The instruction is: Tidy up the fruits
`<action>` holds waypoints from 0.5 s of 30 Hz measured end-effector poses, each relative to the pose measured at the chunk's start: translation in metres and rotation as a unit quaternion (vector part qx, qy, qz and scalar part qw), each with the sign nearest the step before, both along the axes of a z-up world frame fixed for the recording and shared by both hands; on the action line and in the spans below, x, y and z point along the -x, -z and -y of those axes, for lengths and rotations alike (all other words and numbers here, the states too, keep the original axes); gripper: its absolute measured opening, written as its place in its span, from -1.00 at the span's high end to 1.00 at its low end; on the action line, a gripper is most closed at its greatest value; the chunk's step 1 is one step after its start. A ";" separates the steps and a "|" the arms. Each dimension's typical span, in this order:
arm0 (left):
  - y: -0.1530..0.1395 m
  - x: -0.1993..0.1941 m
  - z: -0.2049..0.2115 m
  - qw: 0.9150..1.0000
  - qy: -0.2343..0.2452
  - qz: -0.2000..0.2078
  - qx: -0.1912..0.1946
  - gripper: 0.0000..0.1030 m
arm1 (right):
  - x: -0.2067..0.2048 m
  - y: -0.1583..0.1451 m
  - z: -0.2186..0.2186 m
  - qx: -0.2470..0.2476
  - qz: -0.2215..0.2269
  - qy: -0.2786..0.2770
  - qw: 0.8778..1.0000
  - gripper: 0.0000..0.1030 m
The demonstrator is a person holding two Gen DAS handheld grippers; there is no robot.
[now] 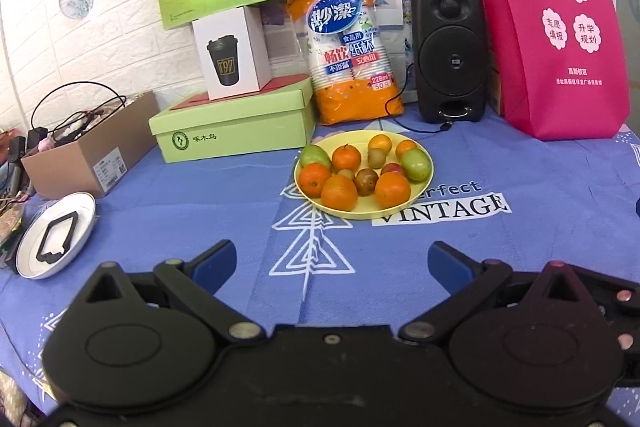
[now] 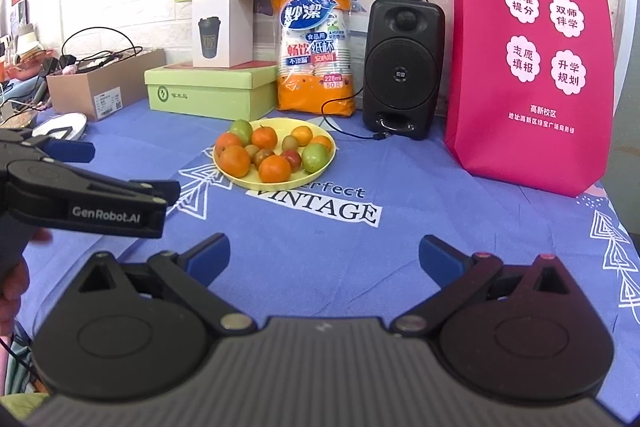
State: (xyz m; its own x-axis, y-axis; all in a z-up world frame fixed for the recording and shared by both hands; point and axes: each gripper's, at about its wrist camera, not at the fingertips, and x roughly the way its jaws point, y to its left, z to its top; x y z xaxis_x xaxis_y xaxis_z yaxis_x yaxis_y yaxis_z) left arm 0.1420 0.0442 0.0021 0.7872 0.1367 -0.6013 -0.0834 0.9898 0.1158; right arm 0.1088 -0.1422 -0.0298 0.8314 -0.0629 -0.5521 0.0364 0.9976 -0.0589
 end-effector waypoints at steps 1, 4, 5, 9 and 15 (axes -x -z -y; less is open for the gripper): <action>-0.001 0.001 0.000 1.000 0.002 0.003 0.003 -1.00 | 0.000 0.000 0.000 -0.001 0.000 -0.001 1.000 -0.99; -0.003 0.002 -0.002 1.000 -0.002 0.005 0.008 -1.00 | 0.000 0.000 -0.001 0.001 -0.001 -0.003 1.000 -0.99; -0.003 0.003 -0.002 1.000 -0.002 0.007 0.009 -1.00 | -0.001 0.000 -0.001 0.001 -0.001 -0.003 1.000 -0.99; -0.006 0.005 0.000 1.000 0.001 0.012 0.011 -1.00 | -0.001 0.000 -0.001 0.001 -0.002 -0.003 1.000 -0.99; -0.007 0.014 0.019 0.998 -0.007 0.029 -0.049 -1.00 | 0.000 0.001 -0.001 0.001 -0.001 -0.004 1.000 -0.99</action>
State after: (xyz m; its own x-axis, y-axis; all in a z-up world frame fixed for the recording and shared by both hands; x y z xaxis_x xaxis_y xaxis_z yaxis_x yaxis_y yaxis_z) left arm 0.1281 0.0249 0.0088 0.8177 0.2036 -0.5385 -0.1056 0.9726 0.2073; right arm 0.1091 -0.1412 -0.0312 0.8310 -0.0579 -0.5533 0.0290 0.9977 -0.0607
